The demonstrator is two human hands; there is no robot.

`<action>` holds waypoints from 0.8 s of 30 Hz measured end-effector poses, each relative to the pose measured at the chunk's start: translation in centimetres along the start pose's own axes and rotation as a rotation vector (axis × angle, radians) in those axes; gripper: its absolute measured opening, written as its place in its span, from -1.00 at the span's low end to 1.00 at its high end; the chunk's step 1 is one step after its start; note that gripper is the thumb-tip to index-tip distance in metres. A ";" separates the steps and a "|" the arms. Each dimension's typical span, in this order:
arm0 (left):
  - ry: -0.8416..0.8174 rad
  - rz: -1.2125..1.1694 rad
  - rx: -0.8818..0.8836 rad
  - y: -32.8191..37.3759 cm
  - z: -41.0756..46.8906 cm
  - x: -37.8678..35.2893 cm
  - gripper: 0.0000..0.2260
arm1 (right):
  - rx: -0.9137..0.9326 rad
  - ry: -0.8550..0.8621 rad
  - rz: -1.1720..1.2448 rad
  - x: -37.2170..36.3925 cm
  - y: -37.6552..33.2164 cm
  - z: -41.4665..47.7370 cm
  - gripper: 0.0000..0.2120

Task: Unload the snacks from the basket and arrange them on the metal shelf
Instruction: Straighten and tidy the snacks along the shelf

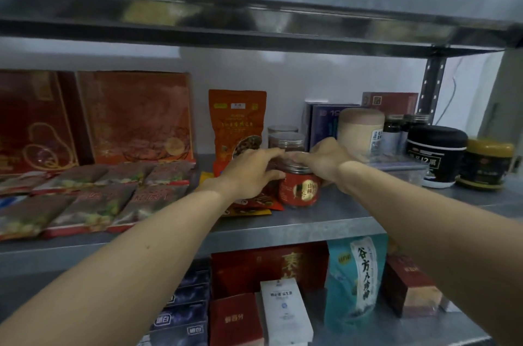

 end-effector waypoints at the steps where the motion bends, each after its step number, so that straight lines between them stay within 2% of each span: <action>1: 0.003 -0.004 -0.002 -0.1 0.0 0.0 -0.62 | -0.003 0.000 0.009 0.0 0.0 0.0 -0.37; 6: 0.004 -0.048 -0.001 -0.5 0.1 -0.4 -0.63 | -0.017 -0.007 0.055 0.1 0.1 -0.2 -0.49; 11: -0.022 -0.198 0.060 -0.4 0.2 -0.3 -0.66 | -0.035 -0.042 0.104 0.1 0.0 -0.3 -0.50; 14: -0.048 -0.321 0.211 -0.4 0.9 -0.3 -0.40 | -0.090 -0.092 0.223 0.0 0.5 -0.3 -0.49; 18: -0.156 -0.447 0.355 -0.6 1.9 -1.7 -0.05 | -0.152 -0.192 0.362 -0.5 1.5 0.4 -0.10; 19: -0.185 -0.442 0.368 -0.7 2.2 -2.1 0.07 | -0.157 -0.225 0.398 -0.8 1.8 0.8 -0.08; 21: -0.224 -0.449 0.384 -0.9 2.8 -2.6 0.21 | -0.167 -0.276 0.515 -1.1 2.2 1.2 -0.28; 24: -0.259 -0.482 0.406 -1.7 3.5 -3.1 0.25 | -0.159 -0.310 0.665 -1.3 2.6 1.4 -0.55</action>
Point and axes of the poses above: each hand's wrist, its own z-axis towards the middle knuckle, its own x-axis out of the back of the hand, y = z × x, the point moved 1 cm from there along z, towards the middle knuckle, and after that the axes turned 4 degrees about y, right-handed, at the moved point
